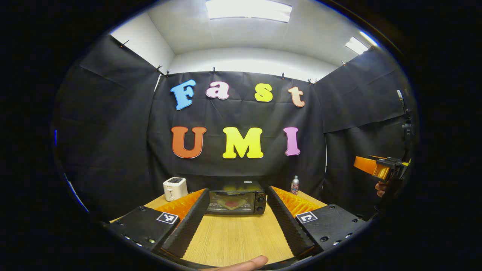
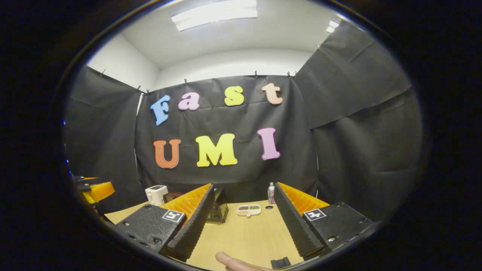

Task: Open the electric oven with the left hand, put the food in, and close the electric oven.

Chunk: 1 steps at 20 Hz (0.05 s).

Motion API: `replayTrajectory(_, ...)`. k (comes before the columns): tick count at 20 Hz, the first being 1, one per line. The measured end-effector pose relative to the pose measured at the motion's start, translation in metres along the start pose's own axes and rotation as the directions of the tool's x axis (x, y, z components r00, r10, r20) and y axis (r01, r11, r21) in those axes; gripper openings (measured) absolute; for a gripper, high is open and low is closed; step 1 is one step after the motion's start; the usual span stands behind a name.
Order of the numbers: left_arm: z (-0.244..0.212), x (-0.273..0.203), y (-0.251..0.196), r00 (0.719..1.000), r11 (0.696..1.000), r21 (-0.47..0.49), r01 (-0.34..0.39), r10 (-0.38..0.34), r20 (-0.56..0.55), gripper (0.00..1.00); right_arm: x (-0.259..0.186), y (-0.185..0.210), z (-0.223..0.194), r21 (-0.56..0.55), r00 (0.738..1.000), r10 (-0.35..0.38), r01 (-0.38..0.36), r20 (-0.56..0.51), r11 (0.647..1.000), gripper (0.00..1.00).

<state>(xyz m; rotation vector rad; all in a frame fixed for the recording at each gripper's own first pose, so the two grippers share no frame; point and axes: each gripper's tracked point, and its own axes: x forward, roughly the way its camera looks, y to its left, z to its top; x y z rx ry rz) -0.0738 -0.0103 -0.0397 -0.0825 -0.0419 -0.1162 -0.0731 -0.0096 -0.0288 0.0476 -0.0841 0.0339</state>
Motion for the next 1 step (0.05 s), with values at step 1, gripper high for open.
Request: replayTrajectory(1,-0.0017,0.0001,0.0034,1.0,1.0,0.003,-0.009,0.009,-0.001,0.98,-0.0006,0.003,0.0007,-0.002,1.0,0.01,-0.01,0.009,1.0,0.95)
